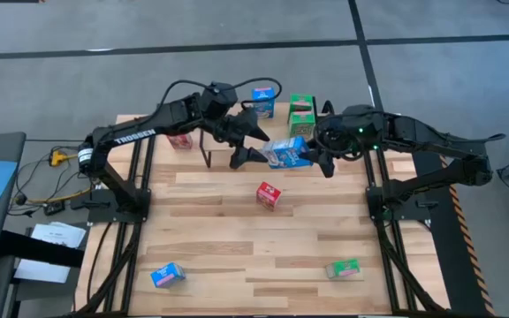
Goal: Stack cereal on shelf
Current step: Put the top blue cereal box on the shelf aligned with the other blue cereal box
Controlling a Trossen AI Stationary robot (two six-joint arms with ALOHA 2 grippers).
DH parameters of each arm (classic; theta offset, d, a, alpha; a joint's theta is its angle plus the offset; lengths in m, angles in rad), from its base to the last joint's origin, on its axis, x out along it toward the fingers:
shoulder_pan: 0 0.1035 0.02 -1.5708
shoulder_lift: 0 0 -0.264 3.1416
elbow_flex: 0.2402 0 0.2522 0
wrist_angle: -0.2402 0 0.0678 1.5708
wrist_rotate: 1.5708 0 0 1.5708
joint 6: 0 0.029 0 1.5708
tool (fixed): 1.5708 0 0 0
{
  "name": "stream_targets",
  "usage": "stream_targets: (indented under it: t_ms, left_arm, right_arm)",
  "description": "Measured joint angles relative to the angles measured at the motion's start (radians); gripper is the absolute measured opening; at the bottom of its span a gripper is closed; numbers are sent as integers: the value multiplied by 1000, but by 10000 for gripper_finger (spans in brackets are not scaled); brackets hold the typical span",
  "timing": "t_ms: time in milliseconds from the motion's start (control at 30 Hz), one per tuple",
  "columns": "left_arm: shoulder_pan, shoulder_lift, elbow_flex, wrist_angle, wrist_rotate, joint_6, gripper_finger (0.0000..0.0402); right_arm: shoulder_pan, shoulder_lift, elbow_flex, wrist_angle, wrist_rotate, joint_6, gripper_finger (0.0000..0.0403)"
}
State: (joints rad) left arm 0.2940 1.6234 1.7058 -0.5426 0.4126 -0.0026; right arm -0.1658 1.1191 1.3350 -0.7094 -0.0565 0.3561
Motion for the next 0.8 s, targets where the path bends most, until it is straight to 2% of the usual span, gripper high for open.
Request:
stream_targets:
  t_ms: [433, 800]
  left_arm:
    - [-10, -1, 0, 2, 2, 8, 354]
    - [-10, -1, 0, 15, -3, -6, 331]
  right_arm:
    - [25, 0, 0, 85, 1, 2, 200]
    - [56, 0, 0, 103, 1, 2, 200]
